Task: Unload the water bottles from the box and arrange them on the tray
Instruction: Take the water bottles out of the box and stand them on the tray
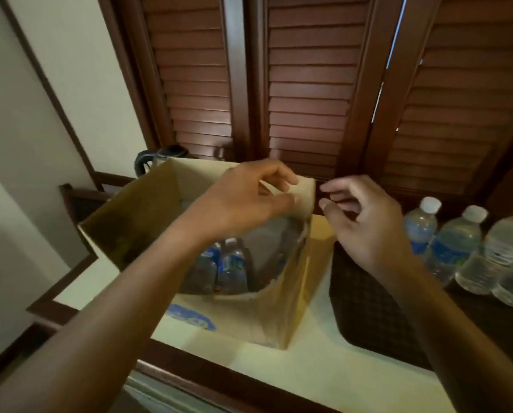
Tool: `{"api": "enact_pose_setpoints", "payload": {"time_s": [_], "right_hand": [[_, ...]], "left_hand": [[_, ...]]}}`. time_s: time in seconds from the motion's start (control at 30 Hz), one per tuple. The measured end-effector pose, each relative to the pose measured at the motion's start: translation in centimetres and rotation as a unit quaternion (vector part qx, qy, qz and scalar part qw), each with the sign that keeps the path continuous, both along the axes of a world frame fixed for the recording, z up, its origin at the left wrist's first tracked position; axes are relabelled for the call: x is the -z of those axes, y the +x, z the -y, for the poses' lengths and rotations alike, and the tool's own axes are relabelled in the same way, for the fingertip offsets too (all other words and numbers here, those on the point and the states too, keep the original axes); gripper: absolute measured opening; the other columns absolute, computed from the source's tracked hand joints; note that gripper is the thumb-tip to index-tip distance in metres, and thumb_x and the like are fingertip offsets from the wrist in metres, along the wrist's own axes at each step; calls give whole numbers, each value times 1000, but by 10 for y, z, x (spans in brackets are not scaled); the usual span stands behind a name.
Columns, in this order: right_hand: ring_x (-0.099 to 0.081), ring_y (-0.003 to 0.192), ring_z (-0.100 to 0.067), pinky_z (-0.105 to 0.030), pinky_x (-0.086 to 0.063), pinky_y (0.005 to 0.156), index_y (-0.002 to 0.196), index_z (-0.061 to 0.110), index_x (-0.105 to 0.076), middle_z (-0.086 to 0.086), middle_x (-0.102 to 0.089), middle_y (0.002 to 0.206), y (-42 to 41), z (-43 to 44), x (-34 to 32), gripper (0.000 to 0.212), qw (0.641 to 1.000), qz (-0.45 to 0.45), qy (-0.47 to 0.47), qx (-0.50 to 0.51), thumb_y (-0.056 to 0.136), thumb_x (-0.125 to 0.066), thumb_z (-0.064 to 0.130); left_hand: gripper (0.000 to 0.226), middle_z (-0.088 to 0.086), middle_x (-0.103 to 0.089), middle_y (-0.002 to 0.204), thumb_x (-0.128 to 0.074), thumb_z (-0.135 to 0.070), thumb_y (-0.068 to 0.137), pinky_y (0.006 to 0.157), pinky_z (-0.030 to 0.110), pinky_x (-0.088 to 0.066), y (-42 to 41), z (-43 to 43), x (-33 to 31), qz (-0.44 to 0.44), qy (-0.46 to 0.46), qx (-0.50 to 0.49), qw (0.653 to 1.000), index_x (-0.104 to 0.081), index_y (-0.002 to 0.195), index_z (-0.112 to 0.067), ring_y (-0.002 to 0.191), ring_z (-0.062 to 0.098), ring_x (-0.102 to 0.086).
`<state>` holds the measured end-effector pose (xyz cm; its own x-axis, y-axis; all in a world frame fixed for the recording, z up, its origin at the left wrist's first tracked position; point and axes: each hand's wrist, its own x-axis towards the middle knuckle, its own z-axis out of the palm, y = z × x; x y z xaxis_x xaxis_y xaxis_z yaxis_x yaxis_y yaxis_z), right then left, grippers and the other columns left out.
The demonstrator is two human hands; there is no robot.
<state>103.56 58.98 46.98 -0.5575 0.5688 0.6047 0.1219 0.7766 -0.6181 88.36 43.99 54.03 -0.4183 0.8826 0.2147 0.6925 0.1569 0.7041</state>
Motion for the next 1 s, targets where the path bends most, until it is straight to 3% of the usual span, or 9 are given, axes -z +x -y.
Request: {"api": "enact_pose_setpoints", "payload": {"time_s": [0.13, 0.27, 0.37, 0.5, 0.67, 0.73, 0.87, 0.93, 1.0], "right_hand": [[-65, 94, -11, -31, -55, 84, 115, 24, -70, 7, -68, 105, -98, 19, -8, 26, 967, 237, 50, -83, 89, -73, 30], [-66, 90, -22, -39, -57, 86, 109, 14, -70, -5, -71, 105, -178, 22, 25, 28, 808, 576, 77, -99, 91, -68, 36], [-66, 78, -22, -36, -59, 74, 86, 16, -64, -2, -65, 84, -204, 20, 46, 33, 725, 683, 25, -84, 92, -69, 48], [-71, 64, -23, -33, -58, 59, 121, 5, -64, -13, -71, 92, -221, 30, 70, 68, 662, 730, -162, -51, 81, -78, 58], [-69, 95, -26, -38, -56, 88, 107, 22, -70, -9, -68, 120, -227, 32, 75, 32, 707, 675, -203, -60, 84, -82, 42], [-63, 89, -18, -32, -51, 81, 112, 21, -71, -2, -67, 111, -220, 29, 64, 38, 752, 638, -165, -27, 82, -83, 39], [-61, 74, -13, -24, -50, 63, 115, 12, -64, 2, -60, 85, -193, 22, 31, 38, 854, 499, -139, 39, 87, -79, 33], [-59, 77, -9, -19, -47, 62, 115, 15, -59, 3, -62, 91, -175, 17, 14, 33, 896, 423, -121, 54, 90, -76, 29], [-64, 91, -11, -27, -56, 77, 124, 14, -59, -1, -67, 108, -152, 13, 3, 43, 936, 318, -137, 61, 89, -77, 30]], "left_hand": [[20, -6, -68, 97, -66, -41, 94, 80, 31, -57, -103, -12, 20, -97, -223, -54, 968, -70, 106, -25, 89, 12, -67], [36, 13, -64, 118, -64, -36, 98, 91, 43, -60, -160, -29, 62, -8, -401, -74, 913, -61, 122, -10, 102, 28, -69], [49, 22, -61, 128, -60, -32, 102, 96, 40, -54, -166, -30, 99, -11, -491, -54, 870, -56, 136, 2, 99, 36, -68], [61, 16, -40, 155, -59, -31, 102, 107, 36, -38, -166, -41, 139, -65, -538, 37, 840, -40, 153, -4, 134, 31, -46], [35, 16, -50, 140, -56, -27, 104, 99, 36, -40, -175, -36, 140, -33, -501, 54, 863, -58, 132, -5, 108, 23, -45], [43, 17, -55, 139, -58, -23, 103, 105, 39, -42, -180, -33, 133, -5, -453, 42, 891, -55, 140, 0, 118, 30, -54], [22, 11, -67, 107, -68, -31, 95, 93, 44, -57, -201, -44, 118, 107, -312, -37, 943, -67, 105, -11, 97, 26, -65], [30, 10, -67, 105, -74, -38, 88, 83, 42, -60, -208, -48, 107, 94, -233, -74, 965, -65, 105, -14, 89, 23, -65], [56, 5, -65, 105, -83, -49, 75, 82, 43, -61, -214, -52, 96, 100, -155, -96, 978, -58, 113, -17, 91, 23, -67]]}}
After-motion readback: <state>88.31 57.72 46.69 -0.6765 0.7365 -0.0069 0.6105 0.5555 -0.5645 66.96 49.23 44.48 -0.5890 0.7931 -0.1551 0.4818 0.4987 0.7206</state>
